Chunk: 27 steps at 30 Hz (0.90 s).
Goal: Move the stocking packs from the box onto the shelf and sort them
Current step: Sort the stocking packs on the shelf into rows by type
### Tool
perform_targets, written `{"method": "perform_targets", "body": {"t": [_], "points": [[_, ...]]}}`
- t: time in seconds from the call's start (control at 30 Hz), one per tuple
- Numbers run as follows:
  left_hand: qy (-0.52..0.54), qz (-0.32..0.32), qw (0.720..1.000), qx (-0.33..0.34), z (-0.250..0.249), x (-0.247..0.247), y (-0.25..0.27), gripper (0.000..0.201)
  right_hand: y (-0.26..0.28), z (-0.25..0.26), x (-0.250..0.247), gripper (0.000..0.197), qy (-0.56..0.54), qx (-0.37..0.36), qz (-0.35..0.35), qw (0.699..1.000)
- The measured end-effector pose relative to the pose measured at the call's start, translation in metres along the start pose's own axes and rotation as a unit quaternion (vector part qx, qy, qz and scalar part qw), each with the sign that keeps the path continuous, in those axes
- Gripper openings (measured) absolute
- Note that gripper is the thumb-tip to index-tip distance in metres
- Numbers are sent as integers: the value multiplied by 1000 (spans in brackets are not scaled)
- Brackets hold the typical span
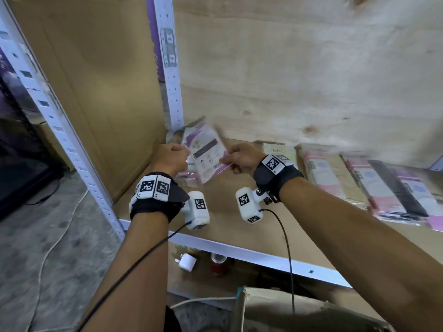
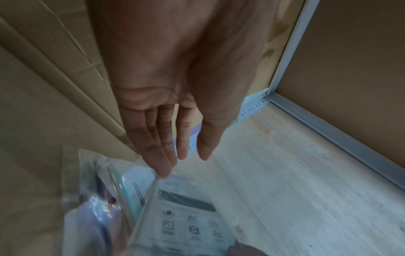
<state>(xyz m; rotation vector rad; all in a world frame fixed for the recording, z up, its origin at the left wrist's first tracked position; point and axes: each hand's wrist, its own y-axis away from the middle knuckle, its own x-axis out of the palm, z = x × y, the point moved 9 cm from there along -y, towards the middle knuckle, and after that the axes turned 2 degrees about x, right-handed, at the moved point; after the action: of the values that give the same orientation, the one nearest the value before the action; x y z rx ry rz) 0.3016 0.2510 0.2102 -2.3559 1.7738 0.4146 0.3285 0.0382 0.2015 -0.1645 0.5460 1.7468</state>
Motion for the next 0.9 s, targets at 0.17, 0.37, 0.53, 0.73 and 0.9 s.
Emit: {"method": "perform_targets", "body": {"t": [0.17,0.37,0.53,0.73,0.9], "points": [[152,145,976,-52,-16,51,27,46,40,25,-46,12,-31,-103,-47,993],[319,234,918,-27,-55,90,49,81,107,50,-87,12,192,-251,-140,938],[419,238,875,-42,-64,109,57,75,153,39,-101,26,307,-306,-157,887],[357,252,899,-15,-65,140,76,22,167,-12,-130,34,240,-229,-126,935],[291,315,903,34,-77,170,101,24,163,-55,-155,41,101,-159,-145,971]]}}
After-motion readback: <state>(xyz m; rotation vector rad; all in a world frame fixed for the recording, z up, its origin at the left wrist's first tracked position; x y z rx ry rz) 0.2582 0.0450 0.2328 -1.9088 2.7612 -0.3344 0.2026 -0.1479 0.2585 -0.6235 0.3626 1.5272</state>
